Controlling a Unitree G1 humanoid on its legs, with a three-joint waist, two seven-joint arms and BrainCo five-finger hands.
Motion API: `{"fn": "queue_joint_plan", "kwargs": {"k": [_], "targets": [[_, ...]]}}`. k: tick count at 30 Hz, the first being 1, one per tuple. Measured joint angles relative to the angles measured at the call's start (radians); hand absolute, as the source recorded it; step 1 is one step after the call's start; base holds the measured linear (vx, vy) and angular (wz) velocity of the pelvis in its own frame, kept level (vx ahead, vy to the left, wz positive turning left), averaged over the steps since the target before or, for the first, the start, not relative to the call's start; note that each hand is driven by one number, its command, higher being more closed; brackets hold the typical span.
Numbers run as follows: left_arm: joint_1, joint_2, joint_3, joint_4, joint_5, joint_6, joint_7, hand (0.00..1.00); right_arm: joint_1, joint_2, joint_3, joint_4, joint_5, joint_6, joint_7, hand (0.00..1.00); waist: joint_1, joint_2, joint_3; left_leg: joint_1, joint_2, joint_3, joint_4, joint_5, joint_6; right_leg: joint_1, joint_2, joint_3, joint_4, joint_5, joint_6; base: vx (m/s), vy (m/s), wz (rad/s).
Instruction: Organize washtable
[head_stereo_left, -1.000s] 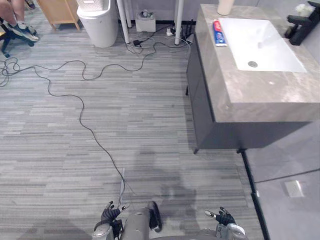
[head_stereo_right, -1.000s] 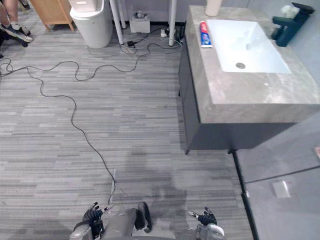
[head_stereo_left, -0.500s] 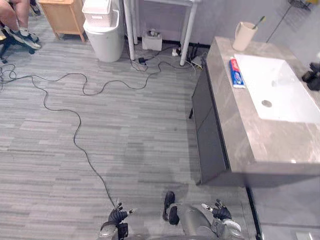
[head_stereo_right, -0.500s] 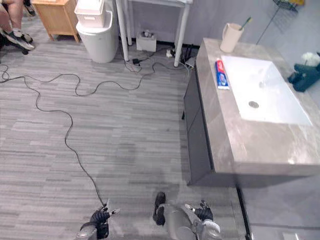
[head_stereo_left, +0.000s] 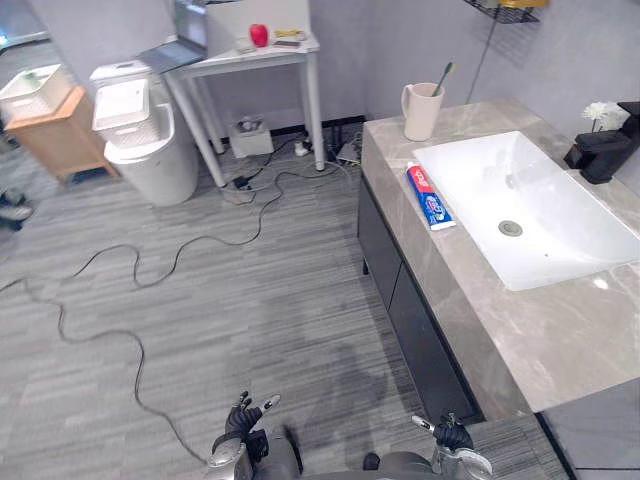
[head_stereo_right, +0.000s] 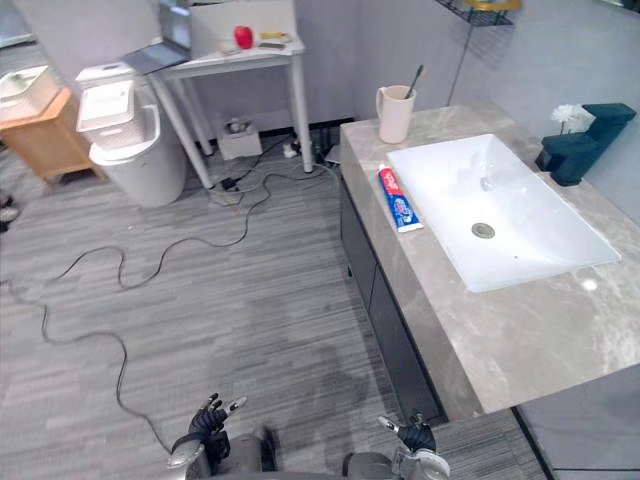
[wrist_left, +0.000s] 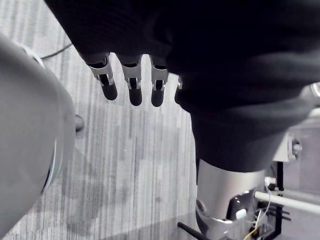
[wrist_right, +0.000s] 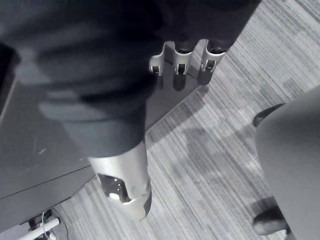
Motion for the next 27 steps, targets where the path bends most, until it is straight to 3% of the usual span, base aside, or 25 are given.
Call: {"fn": "queue_joint_plan", "kwargs": {"k": [1, 2, 4, 6, 7, 9, 12, 13, 14, 15, 16, 18, 19, 22, 23, 25, 27], "targets": [[-0.002, 0.006, 0.000, 0.008, 0.000, 0.001, 0.000, 0.00, 0.007, 0.008, -0.001, 0.000, 0.000, 0.001, 0.001, 0.00, 0.005, -0.019, -0.012, 0.011, -0.012, 0.020, 0.003, 0.000, 0.007, -0.017, -0.012, 0.014, 0.052, -0.005, 0.006, 0.42, 0.402, -0.99], [-0.003, 0.019, -0.002, 0.025, 0.001, 0.001, 0.000, 0.00, 0.012, 0.020, -0.001, -0.002, -0.001, 0.000, 0.002, 0.00, 0.005, -0.031, -0.018, 0.057, -0.034, 0.065, -0.014, -0.017, 0.033, -0.080, -0.031, 0.031, 0.201, 0.003, 0.019, 0.31, 0.316, -0.78], [-0.005, 0.043, -0.032, 0.038, 0.001, 0.005, 0.000, 0.00, 0.002, 0.037, -0.007, -0.006, 0.000, 0.000, 0.004, 0.00, -0.013, -0.062, -0.014, 0.139, -0.056, 0.122, -0.037, -0.040, 0.069, -0.194, -0.053, 0.036, 0.458, 0.062, 0.055, 0.39, 0.328, -0.70], [-0.006, 0.049, -0.056, 0.059, 0.001, 0.013, 0.000, 0.00, -0.010, 0.035, -0.011, -0.004, 0.000, 0.000, 0.004, 0.00, -0.023, -0.057, -0.007, 0.230, -0.061, 0.153, -0.082, -0.050, 0.079, -0.258, -0.061, -0.049, 0.598, 0.055, 0.037, 0.36, 0.254, -0.54], [-0.006, 0.045, -0.074, 0.065, 0.001, 0.018, -0.001, 0.00, -0.012, 0.028, -0.010, -0.006, -0.001, -0.002, 0.004, 0.00, -0.024, -0.038, -0.001, 0.298, -0.055, 0.170, -0.144, -0.050, 0.079, -0.284, -0.060, -0.131, 0.624, 0.038, 0.008, 0.33, 0.212, -0.47], [-0.010, 0.038, -0.071, 0.063, 0.001, 0.019, -0.002, 0.00, -0.020, 0.027, -0.010, -0.010, -0.007, -0.003, 0.006, 0.00, -0.023, -0.031, 0.004, 0.362, -0.059, 0.199, -0.212, -0.050, 0.079, -0.331, -0.054, -0.235, 0.604, 0.019, -0.009, 0.30, 0.163, -0.34], [-0.015, 0.025, -0.075, 0.065, 0.003, 0.021, -0.004, 0.00, -0.042, 0.016, -0.014, -0.012, -0.008, -0.005, 0.014, 0.00, -0.037, -0.012, 0.021, 0.399, -0.060, 0.216, -0.262, -0.050, 0.079, -0.366, -0.043, -0.413, 0.377, 0.026, -0.023, 0.32, 0.052, -0.03], [-0.018, 0.022, -0.080, 0.067, 0.003, 0.022, -0.004, 0.00, -0.048, 0.012, -0.018, -0.012, -0.008, -0.005, 0.019, 0.00, -0.036, -0.003, 0.028, 0.412, -0.063, 0.222, -0.273, -0.051, 0.078, -0.365, -0.040, -0.464, 0.283, 0.050, -0.051, 0.44, -0.009, -0.10], [-0.018, 0.026, -0.085, 0.064, 0.012, 0.020, -0.005, 0.00, -0.045, 0.015, -0.020, -0.010, -0.009, -0.005, 0.019, 0.00, -0.031, -0.016, 0.034, 0.437, -0.092, 0.232, -0.277, -0.058, 0.059, -0.349, -0.043, -0.490, 0.142, 0.183, -0.124, 0.46, -0.037, -0.16], [-0.019, 0.019, -0.082, 0.066, 0.017, 0.021, -0.005, 0.00, -0.047, 0.011, -0.025, -0.011, -0.009, -0.005, 0.020, 0.00, -0.029, -0.016, 0.041, 0.457, -0.091, 0.230, -0.275, -0.071, 0.038, -0.332, -0.042, -0.489, 0.146, 0.139, -0.150, 0.40, -0.048, -0.37], [-0.022, 0.001, -0.075, 0.066, 0.026, 0.021, -0.006, 0.00, -0.060, -0.001, -0.028, -0.016, -0.010, -0.004, 0.022, 0.00, -0.025, 0.023, 0.060, 0.478, -0.065, 0.246, -0.249, -0.085, 0.015, -0.310, -0.019, -0.488, 0.147, 0.130, -0.154, 0.29, -0.068, -0.49], [-0.030, -0.021, -0.060, 0.045, 0.038, 0.020, -0.007, 0.00, -0.063, -0.018, -0.027, -0.039, 0.009, 0.073, 0.084, 0.00, -0.024, 0.035, 0.062, 0.376, -0.018, 0.257, 0.010, -0.095, -0.011, -0.283, -0.002, -0.454, 0.099, 0.111, -0.150, 0.33, -0.131, -0.56], [-0.040, -0.037, -0.043, 0.031, 0.038, 0.018, -0.008, 0.00, -0.067, -0.032, -0.022, -0.044, 0.018, 0.116, 0.118, 0.00, -0.022, 0.043, 0.066, 0.286, 0.034, 0.252, 0.227, -0.095, -0.031, -0.258, 0.022, -0.426, 0.055, 0.120, -0.147, 0.27, -0.121, -0.55], [-0.051, -0.098, -0.040, 0.015, 0.038, 0.017, -0.022, 0.00, -0.088, -0.058, -0.001, -0.015, 0.032, 0.159, 0.133, 0.00, -0.015, 0.069, 0.077, 0.201, 0.118, 0.248, 0.448, -0.104, -0.017, -0.171, 0.068, -0.355, -0.015, 0.135, -0.148, 0.20, 0.063, -0.92], [-0.051, -0.097, -0.045, 0.014, 0.038, 0.018, -0.031, 0.00, -0.089, -0.056, -0.003, -0.007, 0.032, 0.153, 0.108, 0.00, -0.018, 0.071, 0.077, 0.192, 0.134, 0.247, 0.429, -0.115, 0.001, -0.140, 0.072, -0.322, -0.028, 0.138, -0.139, 0.14, 0.208, -0.92], [-0.047, -0.095, -0.026, 0.010, 0.037, 0.016, -0.026, 0.00, -0.064, -0.044, -0.003, -0.019, 0.031, 0.089, 0.061, 0.00, -0.016, 0.070, 0.075, 0.177, 0.139, 0.210, 0.317, -0.129, 0.024, -0.122, 0.073, -0.263, -0.035, 0.131, -0.113, 0.06, 0.227, -0.85], [-0.040, -0.086, -0.018, -0.006, 0.037, 0.010, -0.024, 0.00, -0.040, -0.040, 0.001, -0.038, 0.026, 0.034, 0.036, 0.00, -0.002, 0.077, 0.059, 0.172, 0.100, 0.013, 0.045, -0.145, 0.010, -0.162, 0.111, -0.142, -0.005, 0.129, -0.080, 0.00, 0.306, -1.47]]}}
